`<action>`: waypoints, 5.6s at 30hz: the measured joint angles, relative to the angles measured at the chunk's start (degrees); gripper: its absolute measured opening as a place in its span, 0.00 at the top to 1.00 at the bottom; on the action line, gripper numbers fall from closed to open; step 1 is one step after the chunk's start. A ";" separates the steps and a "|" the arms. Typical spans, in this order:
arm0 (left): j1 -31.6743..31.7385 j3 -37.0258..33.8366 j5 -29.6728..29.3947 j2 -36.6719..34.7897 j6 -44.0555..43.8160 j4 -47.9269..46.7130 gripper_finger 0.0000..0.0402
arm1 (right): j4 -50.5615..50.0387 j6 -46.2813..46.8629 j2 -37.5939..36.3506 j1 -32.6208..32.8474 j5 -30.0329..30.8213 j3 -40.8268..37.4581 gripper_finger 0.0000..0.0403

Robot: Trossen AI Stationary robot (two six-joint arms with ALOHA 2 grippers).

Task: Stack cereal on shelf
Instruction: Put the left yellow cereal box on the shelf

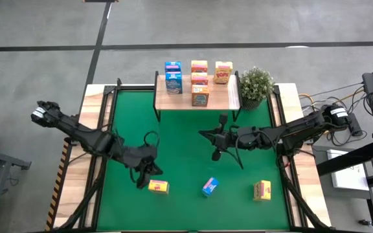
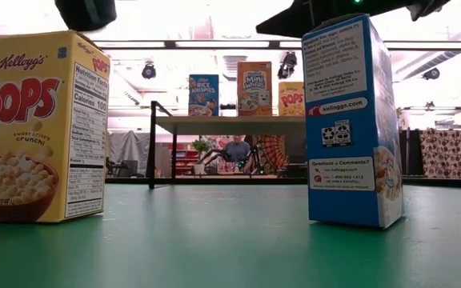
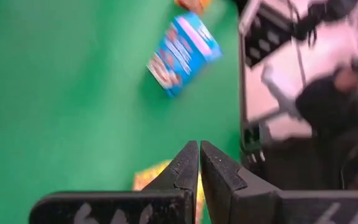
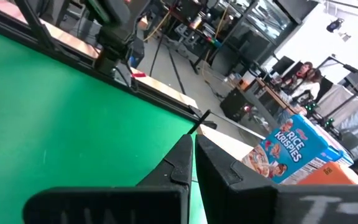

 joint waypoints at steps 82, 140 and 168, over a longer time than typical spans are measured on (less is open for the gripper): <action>-19.88 16.91 -10.36 29.11 -10.55 -17.20 0.32 | 1.03 7.21 -10.71 4.46 -5.98 -9.00 0.98; -14.46 -1.06 -33.27 31.79 11.70 0.16 1.00 | -8.39 22.74 2.03 7.95 -6.03 2.17 0.98; -16.29 -1.27 -27.07 25.06 7.89 -0.83 1.00 | -8.52 21.71 1.94 7.95 -6.03 2.15 0.98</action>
